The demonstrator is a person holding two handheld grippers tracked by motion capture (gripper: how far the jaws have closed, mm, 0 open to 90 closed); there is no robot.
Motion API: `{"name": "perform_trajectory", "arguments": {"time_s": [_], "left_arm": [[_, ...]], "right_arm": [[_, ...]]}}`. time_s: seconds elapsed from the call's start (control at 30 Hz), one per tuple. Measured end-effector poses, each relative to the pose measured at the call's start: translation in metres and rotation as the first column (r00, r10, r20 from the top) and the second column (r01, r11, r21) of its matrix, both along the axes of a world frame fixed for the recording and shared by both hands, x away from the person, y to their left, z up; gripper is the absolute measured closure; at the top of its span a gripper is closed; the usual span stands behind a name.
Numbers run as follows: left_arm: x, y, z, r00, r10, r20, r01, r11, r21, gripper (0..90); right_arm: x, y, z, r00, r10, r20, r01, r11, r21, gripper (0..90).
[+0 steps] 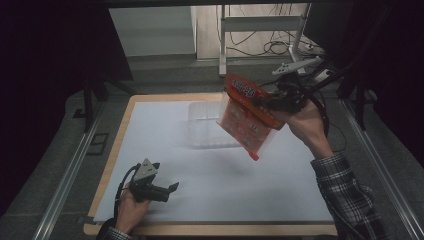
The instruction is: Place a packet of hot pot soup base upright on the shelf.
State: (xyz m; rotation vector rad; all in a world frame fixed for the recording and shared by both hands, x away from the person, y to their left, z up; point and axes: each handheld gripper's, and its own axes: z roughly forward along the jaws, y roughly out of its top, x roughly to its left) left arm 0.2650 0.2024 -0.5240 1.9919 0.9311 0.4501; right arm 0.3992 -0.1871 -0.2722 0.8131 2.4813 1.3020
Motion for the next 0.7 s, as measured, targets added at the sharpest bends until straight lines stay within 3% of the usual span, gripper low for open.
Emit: {"name": "perform_trajectory", "arguments": {"time_s": [0.1, 0.3, 0.7], "left_arm": [[0.000, 0.001, 0.001, 0.9999, 0.002, 0.012, -0.002, 1.0000, -0.004, 0.4], [-0.001, 0.000, 0.003, 0.9998, 0.007, -0.019, -0.008, 0.9999, -0.010, 0.0], [-0.003, 0.005, 0.007, 0.9996, 0.019, 0.021, -0.018, 0.9979, -0.063, 0.0]], "right_arm": [[0.006, 0.001, 0.002, 1.0000, -0.001, 0.006, 0.001, 1.000, 0.004, 89.2], [0.028, 0.004, 0.009, 0.9999, -0.006, 0.015, 0.006, 1.000, 0.008, 89.2], [0.059, 0.010, 0.011, 0.9989, -0.022, 0.042, 0.022, 1.000, -0.003, 89.2]]}}
